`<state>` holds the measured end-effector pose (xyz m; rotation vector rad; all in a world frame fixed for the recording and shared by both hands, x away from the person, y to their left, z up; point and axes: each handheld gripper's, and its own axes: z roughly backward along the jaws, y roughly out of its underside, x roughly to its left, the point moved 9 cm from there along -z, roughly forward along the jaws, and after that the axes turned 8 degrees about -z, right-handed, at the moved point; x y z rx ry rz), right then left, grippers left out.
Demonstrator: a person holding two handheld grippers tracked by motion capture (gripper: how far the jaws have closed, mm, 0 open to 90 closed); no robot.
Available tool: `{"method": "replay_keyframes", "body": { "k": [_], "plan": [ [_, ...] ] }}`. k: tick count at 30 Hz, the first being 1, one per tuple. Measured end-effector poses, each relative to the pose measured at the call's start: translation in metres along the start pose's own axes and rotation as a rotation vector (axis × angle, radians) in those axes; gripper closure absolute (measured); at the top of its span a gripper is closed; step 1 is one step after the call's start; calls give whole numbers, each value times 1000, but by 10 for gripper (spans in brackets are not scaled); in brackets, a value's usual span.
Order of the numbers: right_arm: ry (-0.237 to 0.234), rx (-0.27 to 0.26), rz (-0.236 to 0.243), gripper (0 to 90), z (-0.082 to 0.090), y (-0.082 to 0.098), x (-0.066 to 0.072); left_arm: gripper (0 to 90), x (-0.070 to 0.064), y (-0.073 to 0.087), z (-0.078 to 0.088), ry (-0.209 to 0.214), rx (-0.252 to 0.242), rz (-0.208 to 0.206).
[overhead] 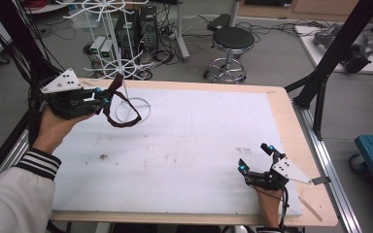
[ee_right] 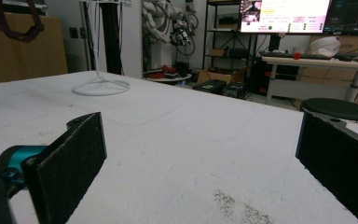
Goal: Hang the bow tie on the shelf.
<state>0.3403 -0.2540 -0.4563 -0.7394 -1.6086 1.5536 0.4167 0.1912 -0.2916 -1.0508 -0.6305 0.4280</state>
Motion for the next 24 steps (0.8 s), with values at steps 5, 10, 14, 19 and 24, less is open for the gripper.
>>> {"method": "replay_keyframes", "body": {
  "k": [5,10,14,19,24],
  "plan": [
    [0,0,2,9,0,0,0,759,7,-4,-5,-28,-42,64],
    [-1,0,2,9,0,0,0,758,14,-5,-11,-91,-60,118],
    [2,2,0,9,0,0,0,759,20,-4,-14,-137,-63,146],
    [-1,2,-1,9,0,0,0,759,23,1,-19,-178,-54,167],
    [0,2,-1,9,0,0,0,759,26,5,-23,-211,-36,180]
  ]
}}
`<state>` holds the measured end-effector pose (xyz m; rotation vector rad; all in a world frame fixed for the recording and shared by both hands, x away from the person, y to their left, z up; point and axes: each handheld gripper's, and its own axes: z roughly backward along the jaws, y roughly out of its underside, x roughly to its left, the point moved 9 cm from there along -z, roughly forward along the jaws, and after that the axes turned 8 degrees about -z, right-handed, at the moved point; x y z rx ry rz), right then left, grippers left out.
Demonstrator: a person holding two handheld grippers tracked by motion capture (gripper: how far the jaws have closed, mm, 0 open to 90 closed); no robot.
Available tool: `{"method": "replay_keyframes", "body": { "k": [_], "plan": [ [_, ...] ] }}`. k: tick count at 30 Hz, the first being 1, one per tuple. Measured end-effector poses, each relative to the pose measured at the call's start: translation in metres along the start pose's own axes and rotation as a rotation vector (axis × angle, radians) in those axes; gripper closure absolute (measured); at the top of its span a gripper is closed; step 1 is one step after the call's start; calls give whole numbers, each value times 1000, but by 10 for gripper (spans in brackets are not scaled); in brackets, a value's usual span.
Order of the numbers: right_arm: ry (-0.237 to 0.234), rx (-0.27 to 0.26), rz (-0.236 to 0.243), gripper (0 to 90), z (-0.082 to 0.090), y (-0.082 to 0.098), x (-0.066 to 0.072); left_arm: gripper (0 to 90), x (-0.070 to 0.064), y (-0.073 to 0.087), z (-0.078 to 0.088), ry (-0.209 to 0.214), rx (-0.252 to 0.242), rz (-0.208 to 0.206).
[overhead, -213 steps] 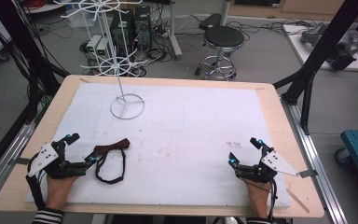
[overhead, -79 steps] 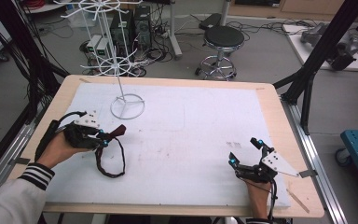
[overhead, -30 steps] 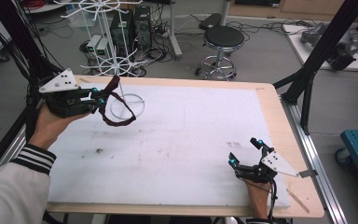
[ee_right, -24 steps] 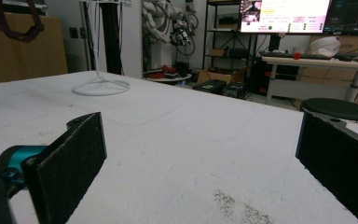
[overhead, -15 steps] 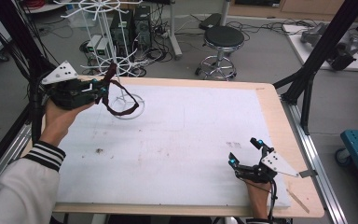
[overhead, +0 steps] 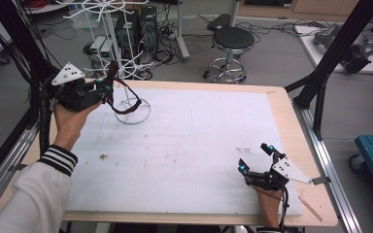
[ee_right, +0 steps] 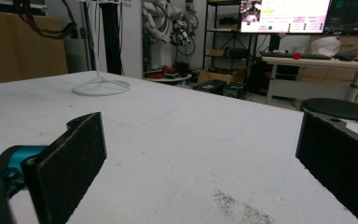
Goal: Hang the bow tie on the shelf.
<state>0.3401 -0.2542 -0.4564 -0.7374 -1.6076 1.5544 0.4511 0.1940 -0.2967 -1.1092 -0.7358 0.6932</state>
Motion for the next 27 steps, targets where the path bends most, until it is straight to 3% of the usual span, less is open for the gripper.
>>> {"method": "replay_keyframes", "body": {
  "k": [4,7,11,15,19,27],
  "plan": [
    [0,0,-1,9,0,0,0,759,3,0,-2,-47,6,-14],
    [0,0,-1,9,0,0,0,759,4,3,-4,-56,15,-8],
    [0,0,-1,9,0,0,0,759,4,5,-6,-93,31,-39],
    [-1,0,-1,9,0,0,0,759,7,15,-10,-124,52,-13],
    [0,1,1,9,0,0,0,759,9,28,-13,-138,67,0],
    [-1,-2,1,9,0,0,0,759,11,37,-14,-151,80,1]
  ]
}}
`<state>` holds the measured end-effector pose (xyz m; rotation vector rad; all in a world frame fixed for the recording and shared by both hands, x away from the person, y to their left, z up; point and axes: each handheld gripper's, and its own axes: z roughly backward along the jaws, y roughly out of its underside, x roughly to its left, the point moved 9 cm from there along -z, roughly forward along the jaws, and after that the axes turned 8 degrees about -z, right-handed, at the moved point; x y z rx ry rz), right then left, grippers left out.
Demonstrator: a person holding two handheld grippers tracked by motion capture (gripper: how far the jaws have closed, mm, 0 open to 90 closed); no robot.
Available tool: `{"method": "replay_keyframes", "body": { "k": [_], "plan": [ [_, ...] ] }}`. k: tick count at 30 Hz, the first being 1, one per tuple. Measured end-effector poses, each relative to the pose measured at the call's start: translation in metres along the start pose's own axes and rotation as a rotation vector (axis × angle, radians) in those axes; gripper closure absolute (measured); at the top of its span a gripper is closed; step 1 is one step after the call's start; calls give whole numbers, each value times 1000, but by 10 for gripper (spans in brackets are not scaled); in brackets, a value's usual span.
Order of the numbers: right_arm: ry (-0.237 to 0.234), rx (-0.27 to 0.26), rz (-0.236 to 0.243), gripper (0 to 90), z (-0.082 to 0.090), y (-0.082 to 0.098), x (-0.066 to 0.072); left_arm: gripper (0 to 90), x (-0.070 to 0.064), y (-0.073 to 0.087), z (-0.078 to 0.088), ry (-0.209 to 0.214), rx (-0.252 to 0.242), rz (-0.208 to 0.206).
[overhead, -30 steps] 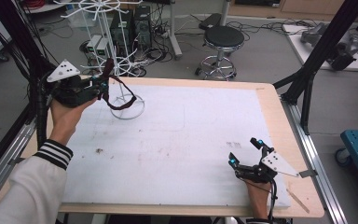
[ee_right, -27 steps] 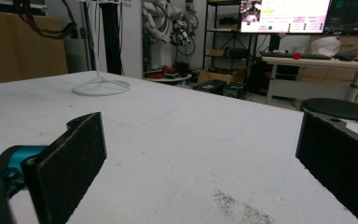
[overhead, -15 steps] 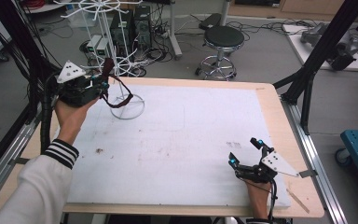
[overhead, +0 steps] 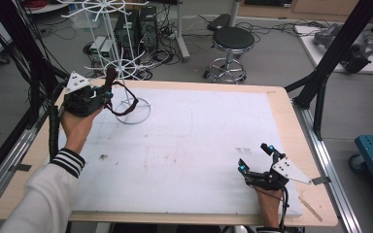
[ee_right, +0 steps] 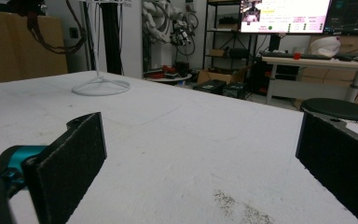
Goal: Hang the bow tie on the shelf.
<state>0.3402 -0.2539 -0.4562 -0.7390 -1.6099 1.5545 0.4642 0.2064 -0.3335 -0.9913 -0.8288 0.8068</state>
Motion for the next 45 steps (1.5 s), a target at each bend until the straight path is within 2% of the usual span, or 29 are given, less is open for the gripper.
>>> {"method": "replay_keyframes", "body": {
  "k": [6,8,10,16,17,20,21,24,26,27,30,32,33,34,35,37,38,41,42,45],
  "plan": [
    [1,0,3,9,0,0,0,759,3,12,-3,-16,31,-10],
    [0,0,2,9,0,0,0,759,4,14,-3,-17,29,6],
    [0,0,2,9,0,0,0,759,6,18,-5,-21,41,-2],
    [1,0,2,9,0,0,0,760,9,31,-8,-26,74,8],
    [0,0,1,9,0,0,0,760,9,34,-8,-28,88,-11],
    [1,3,-1,9,0,0,0,760,9,37,-9,-24,98,-12],
    [1,2,-8,9,0,0,0,760,10,39,-9,-25,108,-25],
    [0,2,-10,9,0,0,0,756,11,43,-8,-21,106,-37],
    [2,-2,-8,9,0,0,-1,740,11,43,-8,-17,98,-30],
    [3,-5,-6,9,0,-1,-1,701,10,43,-8,-1,90,-27],
    [2,-2,-11,9,0,0,-1,344,7,45,-11,68,66,-35],
    [1,-3,-10,9,0,0,-1,172,6,44,-11,69,49,-51],
    [4,-2,-12,9,0,0,-2,86,7,41,-11,60,-10,-92],
    [2,-3,-8,9,0,0,-2,26,6,40,-10,74,-46,-112],
    [1,-3,-11,9,0,0,-1,17,6,40,-10,74,-46,-112],
    [3,-2,-9,9,0,0,-1,17,0,38,-6,134,-100,-126],
    [4,-2,-9,9,0,0,-1,17,-5,37,-1,191,-142,-136],
    [3,-2,-10,9,0,0,-1,17,-11,32,7,277,-200,-109],
    [5,-5,-7,9,0,-1,-1,17,-11,32,7,277,-200,-109],
    [3,-2,-7,9,0,0,-1,17,-20,27,21,306,-249,-129]
  ]
}}
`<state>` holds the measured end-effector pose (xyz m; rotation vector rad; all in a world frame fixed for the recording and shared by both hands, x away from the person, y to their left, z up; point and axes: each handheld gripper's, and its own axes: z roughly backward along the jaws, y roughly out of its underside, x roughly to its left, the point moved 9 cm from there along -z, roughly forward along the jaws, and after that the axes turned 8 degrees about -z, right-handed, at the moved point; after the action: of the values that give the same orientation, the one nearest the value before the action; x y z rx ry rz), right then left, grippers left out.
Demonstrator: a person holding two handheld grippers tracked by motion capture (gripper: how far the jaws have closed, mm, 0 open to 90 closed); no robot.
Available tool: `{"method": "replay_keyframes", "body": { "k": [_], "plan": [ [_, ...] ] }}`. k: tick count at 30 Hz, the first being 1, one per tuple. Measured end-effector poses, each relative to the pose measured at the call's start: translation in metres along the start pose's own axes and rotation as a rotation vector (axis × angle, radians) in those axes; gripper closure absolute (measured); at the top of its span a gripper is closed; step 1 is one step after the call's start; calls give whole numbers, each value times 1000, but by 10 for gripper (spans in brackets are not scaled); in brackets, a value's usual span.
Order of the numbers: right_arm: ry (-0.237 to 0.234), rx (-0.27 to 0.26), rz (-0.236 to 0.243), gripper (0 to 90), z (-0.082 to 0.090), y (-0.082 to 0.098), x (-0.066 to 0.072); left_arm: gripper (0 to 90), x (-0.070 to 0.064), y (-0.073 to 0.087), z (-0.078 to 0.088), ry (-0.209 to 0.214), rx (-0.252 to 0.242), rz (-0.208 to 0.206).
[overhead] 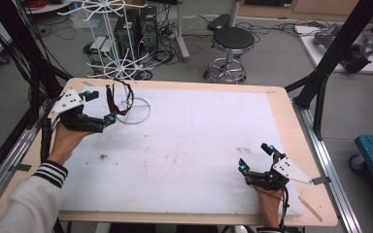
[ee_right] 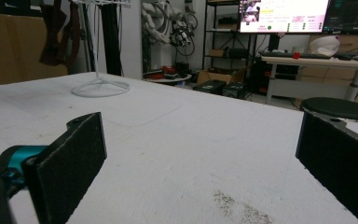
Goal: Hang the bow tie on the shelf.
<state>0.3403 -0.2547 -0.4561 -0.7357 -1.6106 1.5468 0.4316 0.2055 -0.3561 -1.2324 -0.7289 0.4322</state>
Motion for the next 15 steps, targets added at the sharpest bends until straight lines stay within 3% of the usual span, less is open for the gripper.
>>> {"method": "replay_keyframes", "body": {
  "k": [8,15],
  "plan": [
    [6,-6,6,9,0,0,-1,17,-29,16,28,59,-32,-16],
    [9,-5,3,9,1,0,0,17,-39,41,53,52,-48,6]
  ]
}}
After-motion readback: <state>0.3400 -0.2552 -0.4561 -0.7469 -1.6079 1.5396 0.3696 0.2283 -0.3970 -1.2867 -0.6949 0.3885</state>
